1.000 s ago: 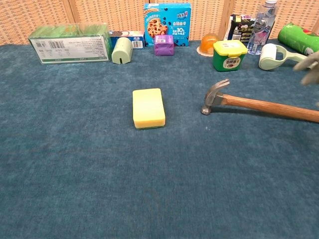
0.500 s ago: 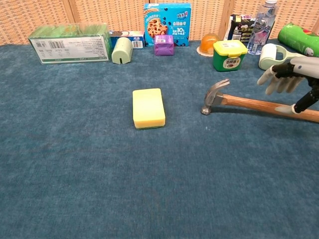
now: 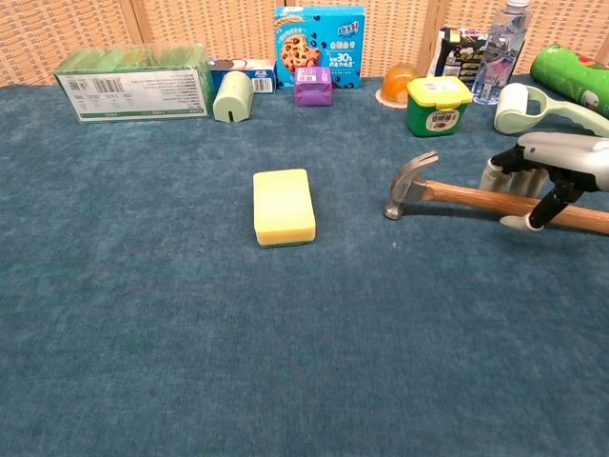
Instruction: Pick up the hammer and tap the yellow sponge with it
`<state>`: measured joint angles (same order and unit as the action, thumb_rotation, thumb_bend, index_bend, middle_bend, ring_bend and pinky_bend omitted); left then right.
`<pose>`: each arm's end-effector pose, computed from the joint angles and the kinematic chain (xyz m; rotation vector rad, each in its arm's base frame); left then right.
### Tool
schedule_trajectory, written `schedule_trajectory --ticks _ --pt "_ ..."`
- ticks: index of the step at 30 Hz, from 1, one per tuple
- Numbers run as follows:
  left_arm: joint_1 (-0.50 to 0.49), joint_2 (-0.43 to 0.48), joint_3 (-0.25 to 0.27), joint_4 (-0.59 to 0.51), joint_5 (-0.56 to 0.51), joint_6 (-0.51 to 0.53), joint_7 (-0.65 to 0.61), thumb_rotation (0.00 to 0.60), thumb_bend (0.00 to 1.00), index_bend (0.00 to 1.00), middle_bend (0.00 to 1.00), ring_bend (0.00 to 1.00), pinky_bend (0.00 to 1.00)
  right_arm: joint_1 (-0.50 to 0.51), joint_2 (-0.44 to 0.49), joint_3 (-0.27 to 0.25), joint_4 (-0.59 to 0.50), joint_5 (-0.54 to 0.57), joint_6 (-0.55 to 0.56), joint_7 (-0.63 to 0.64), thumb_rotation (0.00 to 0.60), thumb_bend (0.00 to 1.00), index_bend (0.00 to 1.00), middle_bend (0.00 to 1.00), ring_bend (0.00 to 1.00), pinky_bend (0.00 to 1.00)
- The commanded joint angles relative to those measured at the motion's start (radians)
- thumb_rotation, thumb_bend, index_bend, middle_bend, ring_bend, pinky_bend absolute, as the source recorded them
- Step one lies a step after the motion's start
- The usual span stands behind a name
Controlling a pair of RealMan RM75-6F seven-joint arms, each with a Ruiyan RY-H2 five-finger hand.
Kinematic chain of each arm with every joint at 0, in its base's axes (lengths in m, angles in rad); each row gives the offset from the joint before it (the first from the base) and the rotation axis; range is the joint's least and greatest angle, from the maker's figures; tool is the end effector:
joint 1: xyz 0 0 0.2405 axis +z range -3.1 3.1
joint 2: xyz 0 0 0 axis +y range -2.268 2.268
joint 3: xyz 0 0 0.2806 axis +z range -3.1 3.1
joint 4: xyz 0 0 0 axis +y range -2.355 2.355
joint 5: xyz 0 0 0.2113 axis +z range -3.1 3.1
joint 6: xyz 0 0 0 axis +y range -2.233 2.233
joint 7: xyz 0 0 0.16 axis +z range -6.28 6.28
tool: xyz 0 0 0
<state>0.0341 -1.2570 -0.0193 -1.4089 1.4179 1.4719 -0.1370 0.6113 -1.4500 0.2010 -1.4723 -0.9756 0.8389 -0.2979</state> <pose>-0.3968 0.1481 0.1393 -1.2195 -1.0808 -0.8039 -0.2446 -0.3650 0.0040 1.7143 -1.2003 0.7350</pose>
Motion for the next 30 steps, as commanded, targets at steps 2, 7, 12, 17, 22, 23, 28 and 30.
schedule_trajectory --ticks 2,7,12,17,22,23,28,30 --pt "0.004 -0.001 0.0 0.01 -0.003 0.001 -0.013 0.6 0.14 0.37 0.19 0.08 0.08 0.034 -0.025 0.003 0.024 0.037 -0.021 -0.022 0.6 0.44 0.38 0.43 0.41 0.36" --pt "0.02 0.001 0.0 0.028 -0.019 0.007 -0.033 0.6 0.14 0.37 0.19 0.08 0.08 0.065 -0.072 0.016 0.07 0.07 -0.021 -0.024 0.6 0.45 0.51 0.59 0.63 0.51" --pt "0.034 0.003 0.001 0.039 -0.025 0.015 -0.049 0.6 0.14 0.37 0.19 0.08 0.08 0.084 -0.102 0.015 0.108 0.095 -0.029 -0.029 0.6 0.44 0.62 0.7 0.75 0.63" --pt "0.049 0.006 0.002 0.053 -0.029 0.025 -0.067 0.6 0.14 0.37 0.19 0.08 0.08 0.085 -0.123 0.023 0.124 0.074 -0.002 0.008 0.6 0.44 0.73 0.83 0.92 0.82" --pt "0.049 0.002 0.004 0.057 -0.022 0.023 -0.07 0.6 0.14 0.37 0.19 0.08 0.08 0.064 -0.106 0.03 0.098 0.003 0.02 0.102 0.6 0.44 0.82 0.96 1.0 0.93" --pt "0.049 0.002 0.004 0.057 -0.02 0.023 -0.069 0.6 0.14 0.37 0.19 0.08 0.08 0.058 -0.101 0.032 0.091 -0.02 0.027 0.129 0.6 0.44 0.82 0.97 1.0 0.95" --pt "0.048 0.002 0.004 0.048 -0.01 0.028 -0.06 0.6 0.14 0.37 0.19 0.08 0.08 0.029 -0.09 0.047 0.06 -0.144 0.079 0.288 0.6 0.44 0.87 1.0 1.0 1.0" --pt "0.048 0.003 0.004 0.042 -0.006 0.031 -0.054 0.6 0.14 0.37 0.19 0.08 0.08 0.018 -0.095 0.051 0.057 -0.217 0.116 0.381 0.6 0.44 0.88 1.0 1.0 1.0"
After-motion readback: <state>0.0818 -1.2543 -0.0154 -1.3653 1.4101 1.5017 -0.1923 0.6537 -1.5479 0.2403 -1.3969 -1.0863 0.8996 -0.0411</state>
